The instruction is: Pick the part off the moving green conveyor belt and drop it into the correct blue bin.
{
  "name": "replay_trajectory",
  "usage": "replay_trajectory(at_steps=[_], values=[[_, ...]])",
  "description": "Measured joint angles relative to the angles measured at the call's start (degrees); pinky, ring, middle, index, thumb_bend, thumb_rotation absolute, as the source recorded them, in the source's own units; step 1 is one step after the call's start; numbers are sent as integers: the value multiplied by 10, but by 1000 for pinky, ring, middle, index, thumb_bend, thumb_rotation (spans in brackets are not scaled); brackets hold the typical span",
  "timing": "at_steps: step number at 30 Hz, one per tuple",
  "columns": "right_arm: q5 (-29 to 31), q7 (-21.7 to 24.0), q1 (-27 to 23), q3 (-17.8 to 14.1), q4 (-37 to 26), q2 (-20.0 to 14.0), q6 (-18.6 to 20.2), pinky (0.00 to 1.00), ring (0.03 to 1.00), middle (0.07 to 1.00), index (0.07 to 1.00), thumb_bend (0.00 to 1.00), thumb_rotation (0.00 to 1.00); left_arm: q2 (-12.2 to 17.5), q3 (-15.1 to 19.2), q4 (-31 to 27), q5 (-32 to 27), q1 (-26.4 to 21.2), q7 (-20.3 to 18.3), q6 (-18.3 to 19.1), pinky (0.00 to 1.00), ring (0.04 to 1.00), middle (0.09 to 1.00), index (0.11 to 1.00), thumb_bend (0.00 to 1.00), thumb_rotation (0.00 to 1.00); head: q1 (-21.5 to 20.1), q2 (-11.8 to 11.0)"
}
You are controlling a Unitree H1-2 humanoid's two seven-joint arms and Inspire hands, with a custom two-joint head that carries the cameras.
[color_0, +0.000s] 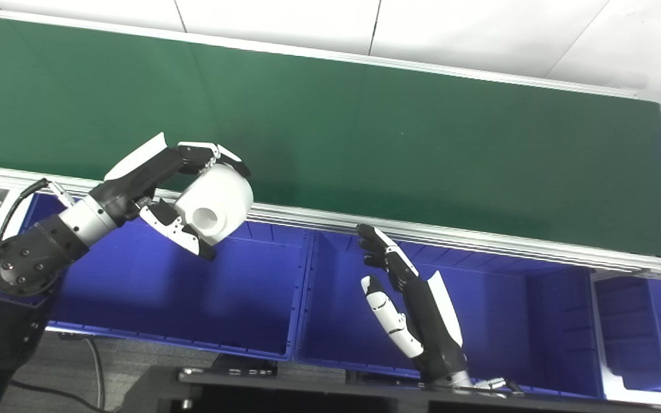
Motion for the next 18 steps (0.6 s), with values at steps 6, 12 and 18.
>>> replay_trajectory(at_steps=[6,12,18], values=[[-8,1,0,0,0,2,0,812,872,902,883,332,874,22,-5,54,19,-11,-7,-50,374,460,522,359,466,0,-3,2],[-8,1,0,0,0,4,0,817,877,903,886,334,876,21,-25,85,60,-3,22,-76,369,447,522,443,470,0,-7,6],[-6,1,0,0,0,4,0,818,875,902,886,329,881,37,-85,125,108,13,72,-79,550,612,630,592,592,185,-6,8]])
